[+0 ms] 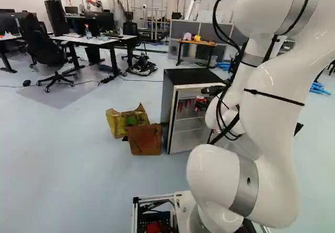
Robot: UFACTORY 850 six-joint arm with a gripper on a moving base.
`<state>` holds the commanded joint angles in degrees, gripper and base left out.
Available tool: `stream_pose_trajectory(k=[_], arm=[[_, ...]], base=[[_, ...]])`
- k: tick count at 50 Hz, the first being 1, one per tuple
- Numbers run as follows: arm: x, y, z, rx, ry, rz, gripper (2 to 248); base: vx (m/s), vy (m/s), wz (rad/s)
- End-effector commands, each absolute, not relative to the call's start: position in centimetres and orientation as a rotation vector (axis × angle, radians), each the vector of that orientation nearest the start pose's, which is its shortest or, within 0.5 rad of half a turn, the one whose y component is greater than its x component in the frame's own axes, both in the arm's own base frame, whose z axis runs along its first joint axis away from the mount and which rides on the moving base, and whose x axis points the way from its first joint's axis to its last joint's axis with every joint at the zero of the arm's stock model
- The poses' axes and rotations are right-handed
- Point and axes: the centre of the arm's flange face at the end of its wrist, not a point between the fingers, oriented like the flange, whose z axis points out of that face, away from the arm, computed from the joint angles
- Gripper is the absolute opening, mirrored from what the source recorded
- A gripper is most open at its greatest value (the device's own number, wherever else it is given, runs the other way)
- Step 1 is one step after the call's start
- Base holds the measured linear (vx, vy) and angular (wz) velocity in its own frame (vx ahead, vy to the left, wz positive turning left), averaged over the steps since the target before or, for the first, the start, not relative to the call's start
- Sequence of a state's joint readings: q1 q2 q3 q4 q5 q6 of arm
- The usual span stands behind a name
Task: Grab a drink from the fridge
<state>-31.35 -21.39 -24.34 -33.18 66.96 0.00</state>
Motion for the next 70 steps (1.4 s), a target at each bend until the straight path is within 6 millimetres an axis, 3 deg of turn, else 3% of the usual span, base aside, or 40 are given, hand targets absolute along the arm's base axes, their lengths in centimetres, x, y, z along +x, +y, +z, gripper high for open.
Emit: stream_pose_trajectory(k=[70], arm=[[34.0, -15.6, 34.4, -2.603, -0.148, -1.909, 93]], base=[[0.0, 0.0, 0.0]])
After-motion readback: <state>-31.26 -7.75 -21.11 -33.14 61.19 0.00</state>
